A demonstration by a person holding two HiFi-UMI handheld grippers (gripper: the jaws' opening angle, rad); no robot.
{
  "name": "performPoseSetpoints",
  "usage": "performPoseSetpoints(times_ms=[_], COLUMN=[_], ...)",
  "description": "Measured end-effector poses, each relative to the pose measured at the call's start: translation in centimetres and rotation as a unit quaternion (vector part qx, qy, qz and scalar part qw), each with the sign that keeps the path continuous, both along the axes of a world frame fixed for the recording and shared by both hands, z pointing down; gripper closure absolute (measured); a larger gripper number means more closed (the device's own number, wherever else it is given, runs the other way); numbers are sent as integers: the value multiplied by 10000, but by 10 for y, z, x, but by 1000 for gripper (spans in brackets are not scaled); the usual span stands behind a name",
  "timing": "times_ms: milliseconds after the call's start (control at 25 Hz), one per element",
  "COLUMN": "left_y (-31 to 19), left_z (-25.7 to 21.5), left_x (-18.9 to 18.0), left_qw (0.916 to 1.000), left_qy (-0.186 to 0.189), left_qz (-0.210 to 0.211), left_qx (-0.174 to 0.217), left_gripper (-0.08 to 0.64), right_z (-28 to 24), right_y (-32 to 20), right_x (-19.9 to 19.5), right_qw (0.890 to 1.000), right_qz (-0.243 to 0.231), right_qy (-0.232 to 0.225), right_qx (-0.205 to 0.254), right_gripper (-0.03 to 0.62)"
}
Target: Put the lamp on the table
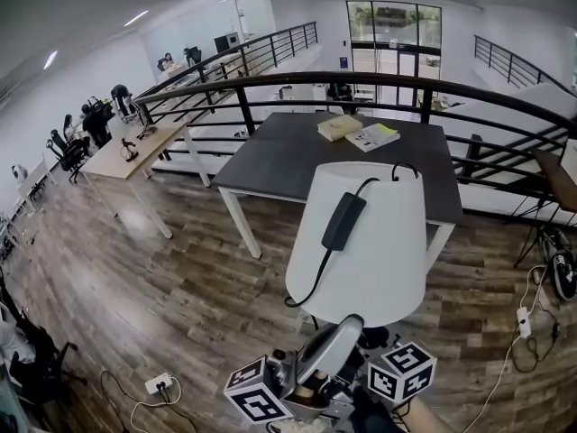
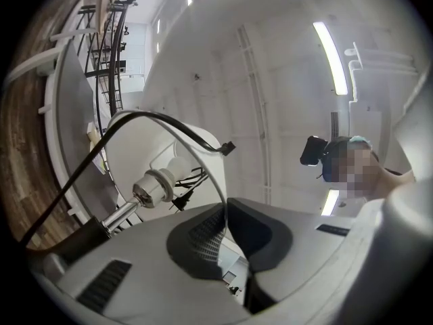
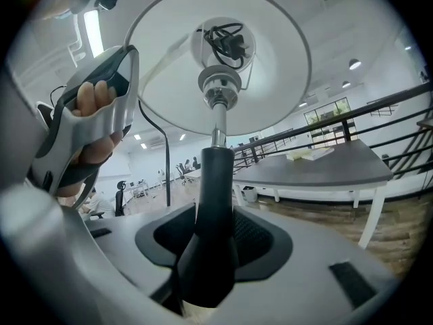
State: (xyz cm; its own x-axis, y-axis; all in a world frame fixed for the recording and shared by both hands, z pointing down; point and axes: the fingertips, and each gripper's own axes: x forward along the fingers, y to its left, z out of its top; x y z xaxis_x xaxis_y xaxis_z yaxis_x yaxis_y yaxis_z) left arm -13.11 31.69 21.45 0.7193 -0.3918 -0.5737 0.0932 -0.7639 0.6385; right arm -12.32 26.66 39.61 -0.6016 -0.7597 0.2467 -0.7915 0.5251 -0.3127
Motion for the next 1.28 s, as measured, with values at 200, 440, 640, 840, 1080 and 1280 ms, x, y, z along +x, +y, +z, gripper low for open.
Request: performPoseSetpoints(times_ms=[200,440,640,840,1080,1280], left_y=[-51,-112,-150,-180,-210,-242], left_z=[-5,-10,-9,-6,2,5], left_x=[20,45,65,81,88,88], left_qw=[9999,9996,9994,9994,9992,9993], left_qy=[-44,-46,-25,-74,-139,-115], left_qz=[-154,-281,-329,-328,-369,-341], left_qx=[30,65,86,12,-94,-128], left_gripper=[532,534,532,532,532,532], right_z=[-6,-11,-10,-7,2,6], right_y=[-52,-113,-153,-181,-208,-237], right_x=[14,38,59,74,78,79], right_qw=[9998,9995,9995,9996,9994,9996], right_qz=[-181,-297,-317,-291,-325,-270], right_qy=[5,-3,18,-29,-75,-57], right_qx=[18,46,86,34,-63,-71], right_gripper=[400,401,402,402,402,402])
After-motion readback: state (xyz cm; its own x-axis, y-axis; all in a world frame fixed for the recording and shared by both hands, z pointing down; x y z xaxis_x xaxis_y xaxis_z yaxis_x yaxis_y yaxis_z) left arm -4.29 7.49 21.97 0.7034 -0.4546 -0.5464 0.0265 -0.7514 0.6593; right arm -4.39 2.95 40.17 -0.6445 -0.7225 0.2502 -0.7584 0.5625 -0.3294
